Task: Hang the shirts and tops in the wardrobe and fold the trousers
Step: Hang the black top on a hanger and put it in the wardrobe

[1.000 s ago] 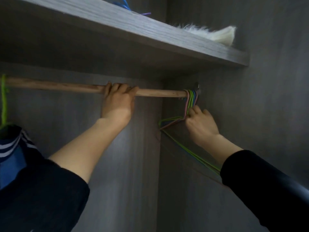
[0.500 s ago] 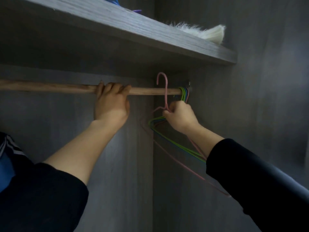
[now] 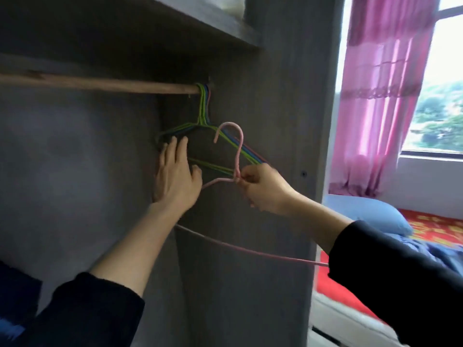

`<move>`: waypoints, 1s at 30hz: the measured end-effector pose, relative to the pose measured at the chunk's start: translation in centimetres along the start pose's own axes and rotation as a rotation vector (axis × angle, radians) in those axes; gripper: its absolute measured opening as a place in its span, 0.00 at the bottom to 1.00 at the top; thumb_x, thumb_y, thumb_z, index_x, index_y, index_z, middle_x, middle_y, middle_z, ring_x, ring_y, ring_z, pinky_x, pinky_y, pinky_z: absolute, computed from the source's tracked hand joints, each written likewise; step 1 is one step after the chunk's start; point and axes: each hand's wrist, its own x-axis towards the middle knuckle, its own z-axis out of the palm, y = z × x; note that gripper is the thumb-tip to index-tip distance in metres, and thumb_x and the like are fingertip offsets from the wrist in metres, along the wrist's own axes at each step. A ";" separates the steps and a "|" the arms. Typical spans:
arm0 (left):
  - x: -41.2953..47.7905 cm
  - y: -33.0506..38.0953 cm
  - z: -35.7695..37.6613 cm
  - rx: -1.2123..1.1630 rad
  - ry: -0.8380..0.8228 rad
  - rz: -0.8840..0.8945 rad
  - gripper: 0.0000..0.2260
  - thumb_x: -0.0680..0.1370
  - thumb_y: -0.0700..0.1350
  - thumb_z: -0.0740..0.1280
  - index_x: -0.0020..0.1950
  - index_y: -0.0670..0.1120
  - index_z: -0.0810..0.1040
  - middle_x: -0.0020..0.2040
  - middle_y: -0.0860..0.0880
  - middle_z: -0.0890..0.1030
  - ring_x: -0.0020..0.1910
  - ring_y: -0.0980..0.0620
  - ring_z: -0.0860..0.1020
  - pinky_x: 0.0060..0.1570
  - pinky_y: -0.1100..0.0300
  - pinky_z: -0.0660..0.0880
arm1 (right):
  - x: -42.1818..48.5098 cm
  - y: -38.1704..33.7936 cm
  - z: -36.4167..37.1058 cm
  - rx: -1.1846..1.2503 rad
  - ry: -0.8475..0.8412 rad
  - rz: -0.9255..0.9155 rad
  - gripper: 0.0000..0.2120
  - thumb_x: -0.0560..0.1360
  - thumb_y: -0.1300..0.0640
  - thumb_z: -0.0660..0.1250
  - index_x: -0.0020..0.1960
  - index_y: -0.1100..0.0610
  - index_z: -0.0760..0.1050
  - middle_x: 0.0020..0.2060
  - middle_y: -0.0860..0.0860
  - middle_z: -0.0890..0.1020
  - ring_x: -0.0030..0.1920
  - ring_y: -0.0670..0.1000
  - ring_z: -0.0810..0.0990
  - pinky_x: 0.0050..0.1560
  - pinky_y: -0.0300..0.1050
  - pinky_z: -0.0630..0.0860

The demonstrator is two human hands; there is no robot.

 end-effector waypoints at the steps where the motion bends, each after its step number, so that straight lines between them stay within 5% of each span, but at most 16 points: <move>1: -1.2 1.2 1.1 -0.060 -0.017 0.023 0.28 0.79 0.44 0.61 0.77 0.46 0.55 0.78 0.45 0.56 0.76 0.45 0.54 0.73 0.52 0.52 | -1.4 0.8 -1.1 -0.003 -0.014 0.026 0.12 0.78 0.56 0.64 0.36 0.54 0.75 0.25 0.49 0.74 0.25 0.49 0.73 0.27 0.39 0.70; 14: -15.7 24.2 11.7 -0.326 -0.220 0.530 0.21 0.74 0.41 0.62 0.67 0.43 0.70 0.68 0.42 0.71 0.65 0.43 0.70 0.59 0.48 0.72 | -19.5 16.7 -20.1 -0.109 -0.067 0.455 0.13 0.74 0.59 0.69 0.33 0.63 0.76 0.25 0.54 0.73 0.26 0.51 0.70 0.26 0.38 0.69; 22: -24.6 43.5 21.2 -0.462 -0.533 0.430 0.24 0.73 0.51 0.55 0.65 0.42 0.72 0.64 0.42 0.74 0.64 0.42 0.70 0.61 0.47 0.70 | -32.5 29.2 -31.2 -0.319 -0.022 0.674 0.18 0.72 0.56 0.69 0.26 0.56 0.70 0.21 0.49 0.71 0.21 0.44 0.67 0.27 0.39 0.66; 30: -31.3 59.1 28.2 -0.420 -0.766 0.510 0.20 0.78 0.50 0.60 0.69 0.46 0.67 0.67 0.45 0.71 0.67 0.46 0.67 0.62 0.50 0.67 | -43.1 39.0 -40.0 -0.272 0.100 0.951 0.11 0.73 0.59 0.66 0.39 0.68 0.79 0.29 0.57 0.80 0.26 0.49 0.76 0.25 0.37 0.71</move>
